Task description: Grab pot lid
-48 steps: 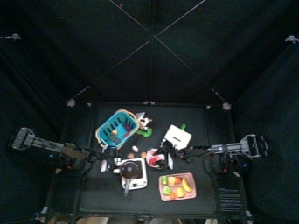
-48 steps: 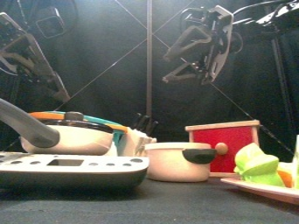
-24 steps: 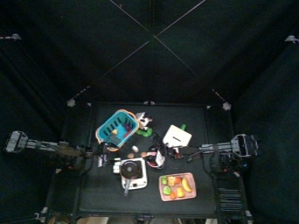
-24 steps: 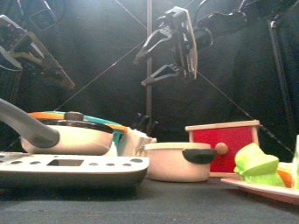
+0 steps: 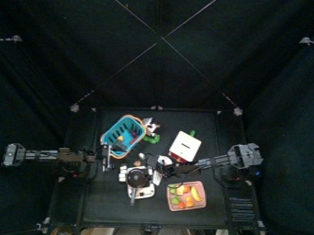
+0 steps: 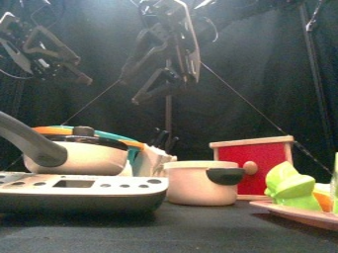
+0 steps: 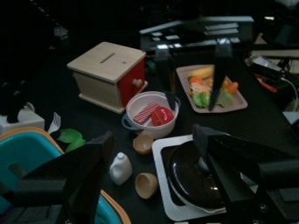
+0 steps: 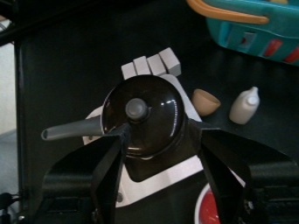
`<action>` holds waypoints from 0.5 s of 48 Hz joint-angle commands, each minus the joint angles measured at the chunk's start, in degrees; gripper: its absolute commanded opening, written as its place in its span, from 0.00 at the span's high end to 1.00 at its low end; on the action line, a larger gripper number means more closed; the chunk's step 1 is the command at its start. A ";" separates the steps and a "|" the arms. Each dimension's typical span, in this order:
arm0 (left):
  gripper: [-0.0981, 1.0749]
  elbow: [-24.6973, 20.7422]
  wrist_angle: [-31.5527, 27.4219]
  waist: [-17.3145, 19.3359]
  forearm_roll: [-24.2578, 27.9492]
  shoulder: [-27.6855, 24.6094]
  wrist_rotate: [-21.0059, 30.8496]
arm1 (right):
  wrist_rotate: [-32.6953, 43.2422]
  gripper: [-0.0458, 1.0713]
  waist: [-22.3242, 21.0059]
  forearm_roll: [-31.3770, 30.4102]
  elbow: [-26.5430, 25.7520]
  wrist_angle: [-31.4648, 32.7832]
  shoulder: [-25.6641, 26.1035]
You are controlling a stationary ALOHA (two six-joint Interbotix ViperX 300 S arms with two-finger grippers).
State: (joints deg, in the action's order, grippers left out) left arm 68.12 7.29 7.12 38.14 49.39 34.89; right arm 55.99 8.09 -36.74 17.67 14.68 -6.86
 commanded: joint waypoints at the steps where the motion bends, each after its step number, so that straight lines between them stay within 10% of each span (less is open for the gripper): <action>1: 0.04 -0.88 1.05 1.05 -0.88 0.09 -0.26 | 0.00 0.16 1.05 -4.04 -3.52 0.18 -1.14; 24: 0.04 1.05 1.41 1.41 -1.76 0.18 -0.35 | 0.00 0.17 1.93 -12.22 -12.39 0.53 -11.60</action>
State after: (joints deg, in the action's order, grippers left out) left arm 70.14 8.09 8.35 36.56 49.57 34.54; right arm 55.90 10.20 -48.69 7.38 15.21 -19.25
